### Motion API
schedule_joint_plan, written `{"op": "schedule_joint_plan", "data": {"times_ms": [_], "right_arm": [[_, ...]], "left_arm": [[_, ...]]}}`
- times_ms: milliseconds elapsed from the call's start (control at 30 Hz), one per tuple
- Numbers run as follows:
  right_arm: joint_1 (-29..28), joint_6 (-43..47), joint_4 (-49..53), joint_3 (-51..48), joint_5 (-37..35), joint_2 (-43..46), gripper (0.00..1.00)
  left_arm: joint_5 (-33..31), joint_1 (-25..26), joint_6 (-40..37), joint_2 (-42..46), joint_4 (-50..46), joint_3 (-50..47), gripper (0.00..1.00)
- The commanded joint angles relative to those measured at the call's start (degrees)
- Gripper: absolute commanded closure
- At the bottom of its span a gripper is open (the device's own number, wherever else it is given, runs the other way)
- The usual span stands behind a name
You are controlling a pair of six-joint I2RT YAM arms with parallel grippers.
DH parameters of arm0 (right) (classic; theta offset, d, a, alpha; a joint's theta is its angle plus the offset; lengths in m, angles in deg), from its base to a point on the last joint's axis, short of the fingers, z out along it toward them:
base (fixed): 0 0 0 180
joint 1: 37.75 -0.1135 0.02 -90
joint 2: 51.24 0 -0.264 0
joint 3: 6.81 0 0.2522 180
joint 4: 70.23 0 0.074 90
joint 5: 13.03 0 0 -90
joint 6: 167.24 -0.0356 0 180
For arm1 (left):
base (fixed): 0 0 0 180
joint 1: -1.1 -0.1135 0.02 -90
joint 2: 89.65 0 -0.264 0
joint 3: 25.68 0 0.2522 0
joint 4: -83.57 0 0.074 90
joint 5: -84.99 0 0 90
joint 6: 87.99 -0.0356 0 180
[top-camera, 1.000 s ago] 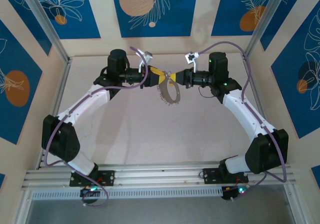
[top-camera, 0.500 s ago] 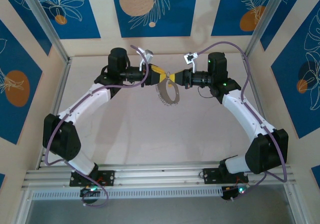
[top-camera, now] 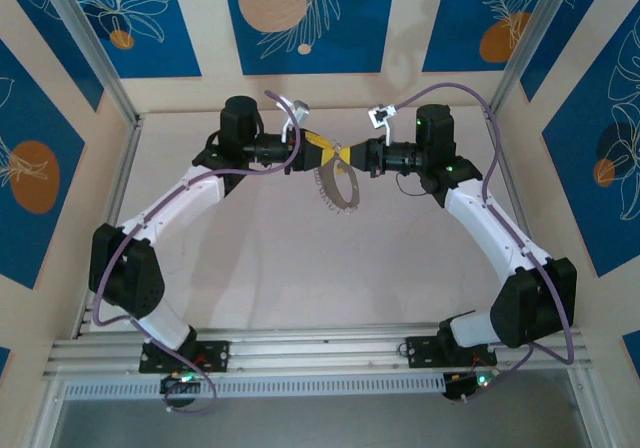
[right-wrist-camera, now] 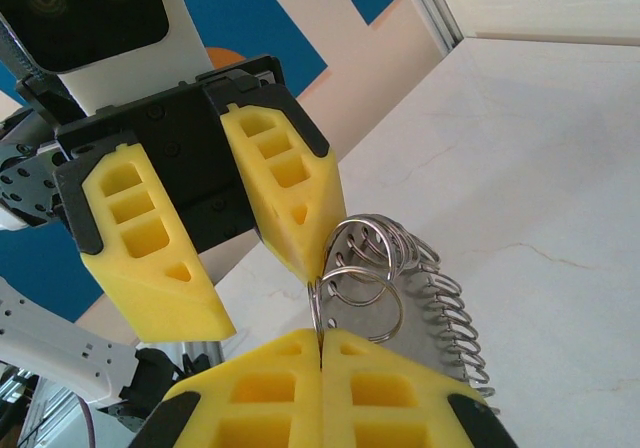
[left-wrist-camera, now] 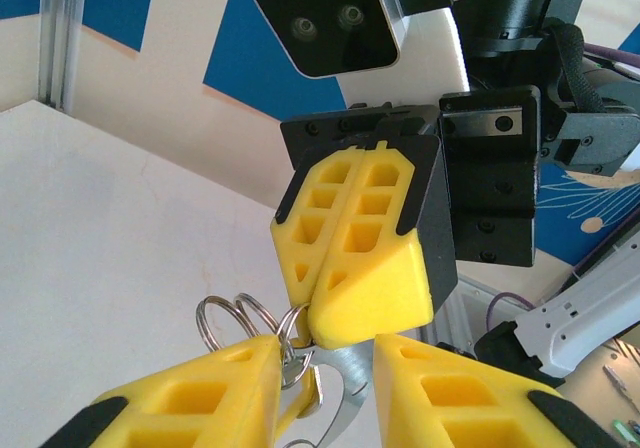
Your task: Put the keys on the keyring
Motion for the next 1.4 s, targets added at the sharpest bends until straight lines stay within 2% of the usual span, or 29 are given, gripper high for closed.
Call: {"op": "schedule_joint_plan", "data": {"times_ms": [0, 200, 767, 1167, 1367], "right_arm": [[-0.44, 0.24, -1.17, 1.8, 0.96, 0.2, 1.0], [-0.43, 0.64, -0.81, 1.55, 0.82, 0.17, 1.0], [-0.35, 0.58, -1.1, 1.27, 0.86, 0.0, 1.0], [0.14, 0.88, -1.54, -0.27, 1.2, 0.89, 1.0], [0.79, -0.07, -2.81, -1.44, 1.88, 1.55, 1.0]], "left_arm": [[0.76, 1.01, 0.05, -0.95, 1.3, 1.42, 0.7], [-4.72, 1.01, -1.61, -0.21, 0.4, 0.45, 0.65], [-4.06, 1.0, -1.72, -0.62, 0.33, 0.19, 0.69], [-6.76, 0.83, -1.47, 0.79, 1.66, -1.01, 0.57], [-6.71, -0.64, 2.06, 2.02, 5.51, -2.35, 0.54]]}}
